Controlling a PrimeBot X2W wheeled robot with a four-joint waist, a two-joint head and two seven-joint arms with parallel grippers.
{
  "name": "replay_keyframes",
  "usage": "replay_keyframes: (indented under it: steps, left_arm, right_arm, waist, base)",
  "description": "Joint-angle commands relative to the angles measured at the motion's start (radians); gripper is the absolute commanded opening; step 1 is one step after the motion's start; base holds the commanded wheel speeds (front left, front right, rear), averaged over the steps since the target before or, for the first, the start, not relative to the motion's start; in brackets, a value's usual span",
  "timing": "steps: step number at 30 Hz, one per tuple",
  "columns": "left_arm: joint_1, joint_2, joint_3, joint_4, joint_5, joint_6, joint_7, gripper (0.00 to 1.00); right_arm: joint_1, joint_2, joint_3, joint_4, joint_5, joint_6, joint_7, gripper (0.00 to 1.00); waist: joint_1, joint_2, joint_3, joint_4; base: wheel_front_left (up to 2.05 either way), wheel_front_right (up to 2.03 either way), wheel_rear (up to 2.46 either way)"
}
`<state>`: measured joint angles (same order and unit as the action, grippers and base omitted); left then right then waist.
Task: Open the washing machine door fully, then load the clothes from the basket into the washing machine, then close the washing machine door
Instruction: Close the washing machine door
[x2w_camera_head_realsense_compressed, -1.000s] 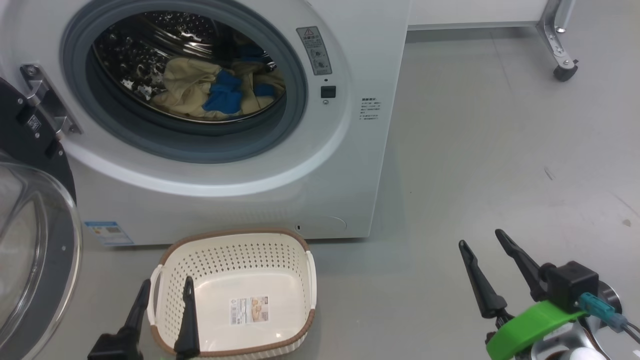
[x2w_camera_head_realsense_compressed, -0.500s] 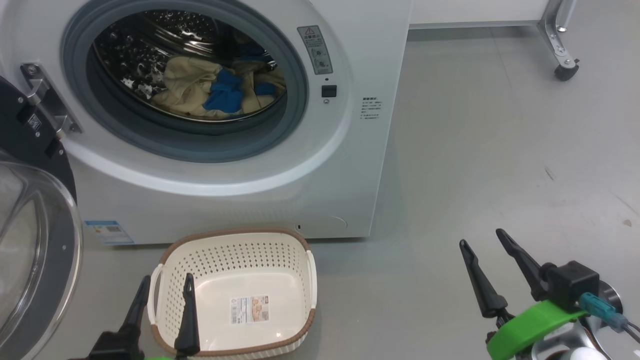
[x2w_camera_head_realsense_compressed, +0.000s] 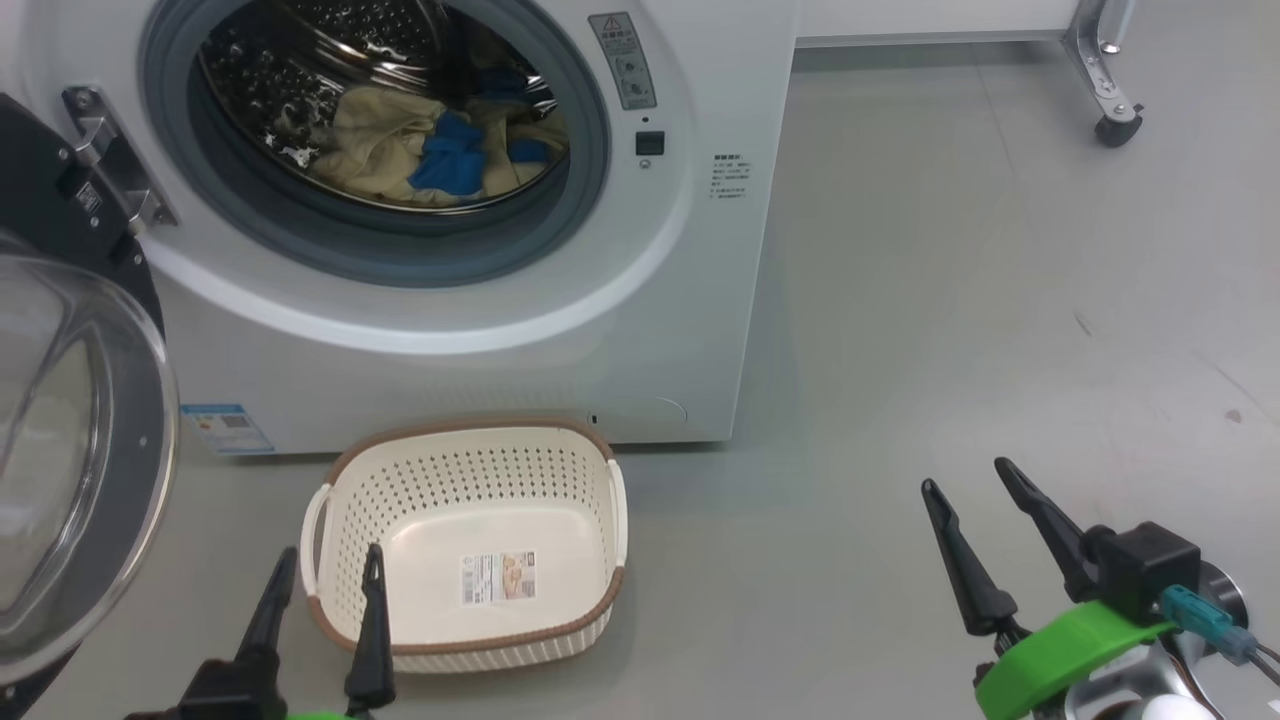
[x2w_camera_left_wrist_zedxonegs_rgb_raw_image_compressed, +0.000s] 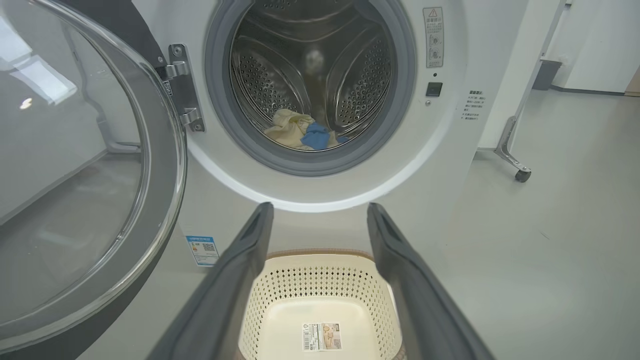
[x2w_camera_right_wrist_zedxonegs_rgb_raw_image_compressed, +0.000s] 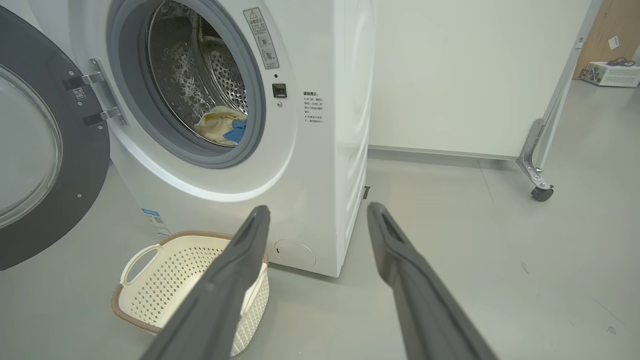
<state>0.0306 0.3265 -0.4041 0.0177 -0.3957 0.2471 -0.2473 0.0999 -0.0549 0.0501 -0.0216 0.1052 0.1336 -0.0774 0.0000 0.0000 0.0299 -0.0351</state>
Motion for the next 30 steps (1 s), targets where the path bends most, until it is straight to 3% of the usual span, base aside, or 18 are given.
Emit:
replay_keyframes:
  steps: [1,11,30]
  left_arm:
    - [-0.043,0.025,0.039,-0.026,0.009,0.066,-0.009,1.00]
    - [-0.046,0.032,0.030,-0.034,0.006,0.052,-0.010,1.00]
    - [-0.047,0.027,0.018,-0.028,0.001,0.048,-0.012,1.00]
  right_arm:
    - [-0.021,-0.006,0.014,-0.031,-0.003,-0.003,-0.004,1.00]
    - [-0.020,-0.004,0.009,-0.032,-0.005,-0.003,-0.002,1.00]
    - [-0.013,-0.001,0.002,-0.026,-0.008,-0.003,-0.001,1.00]
  waist:
    - [0.0000,0.0000,0.000,0.001]
    - [0.0000,0.0000,-0.002,0.002]
    - [0.0000,0.0000,-0.020,0.006]
  base:
    - [-1.82,1.82,0.00]
    - [-1.07,1.07,0.00]
    - [-0.03,0.03,0.00]
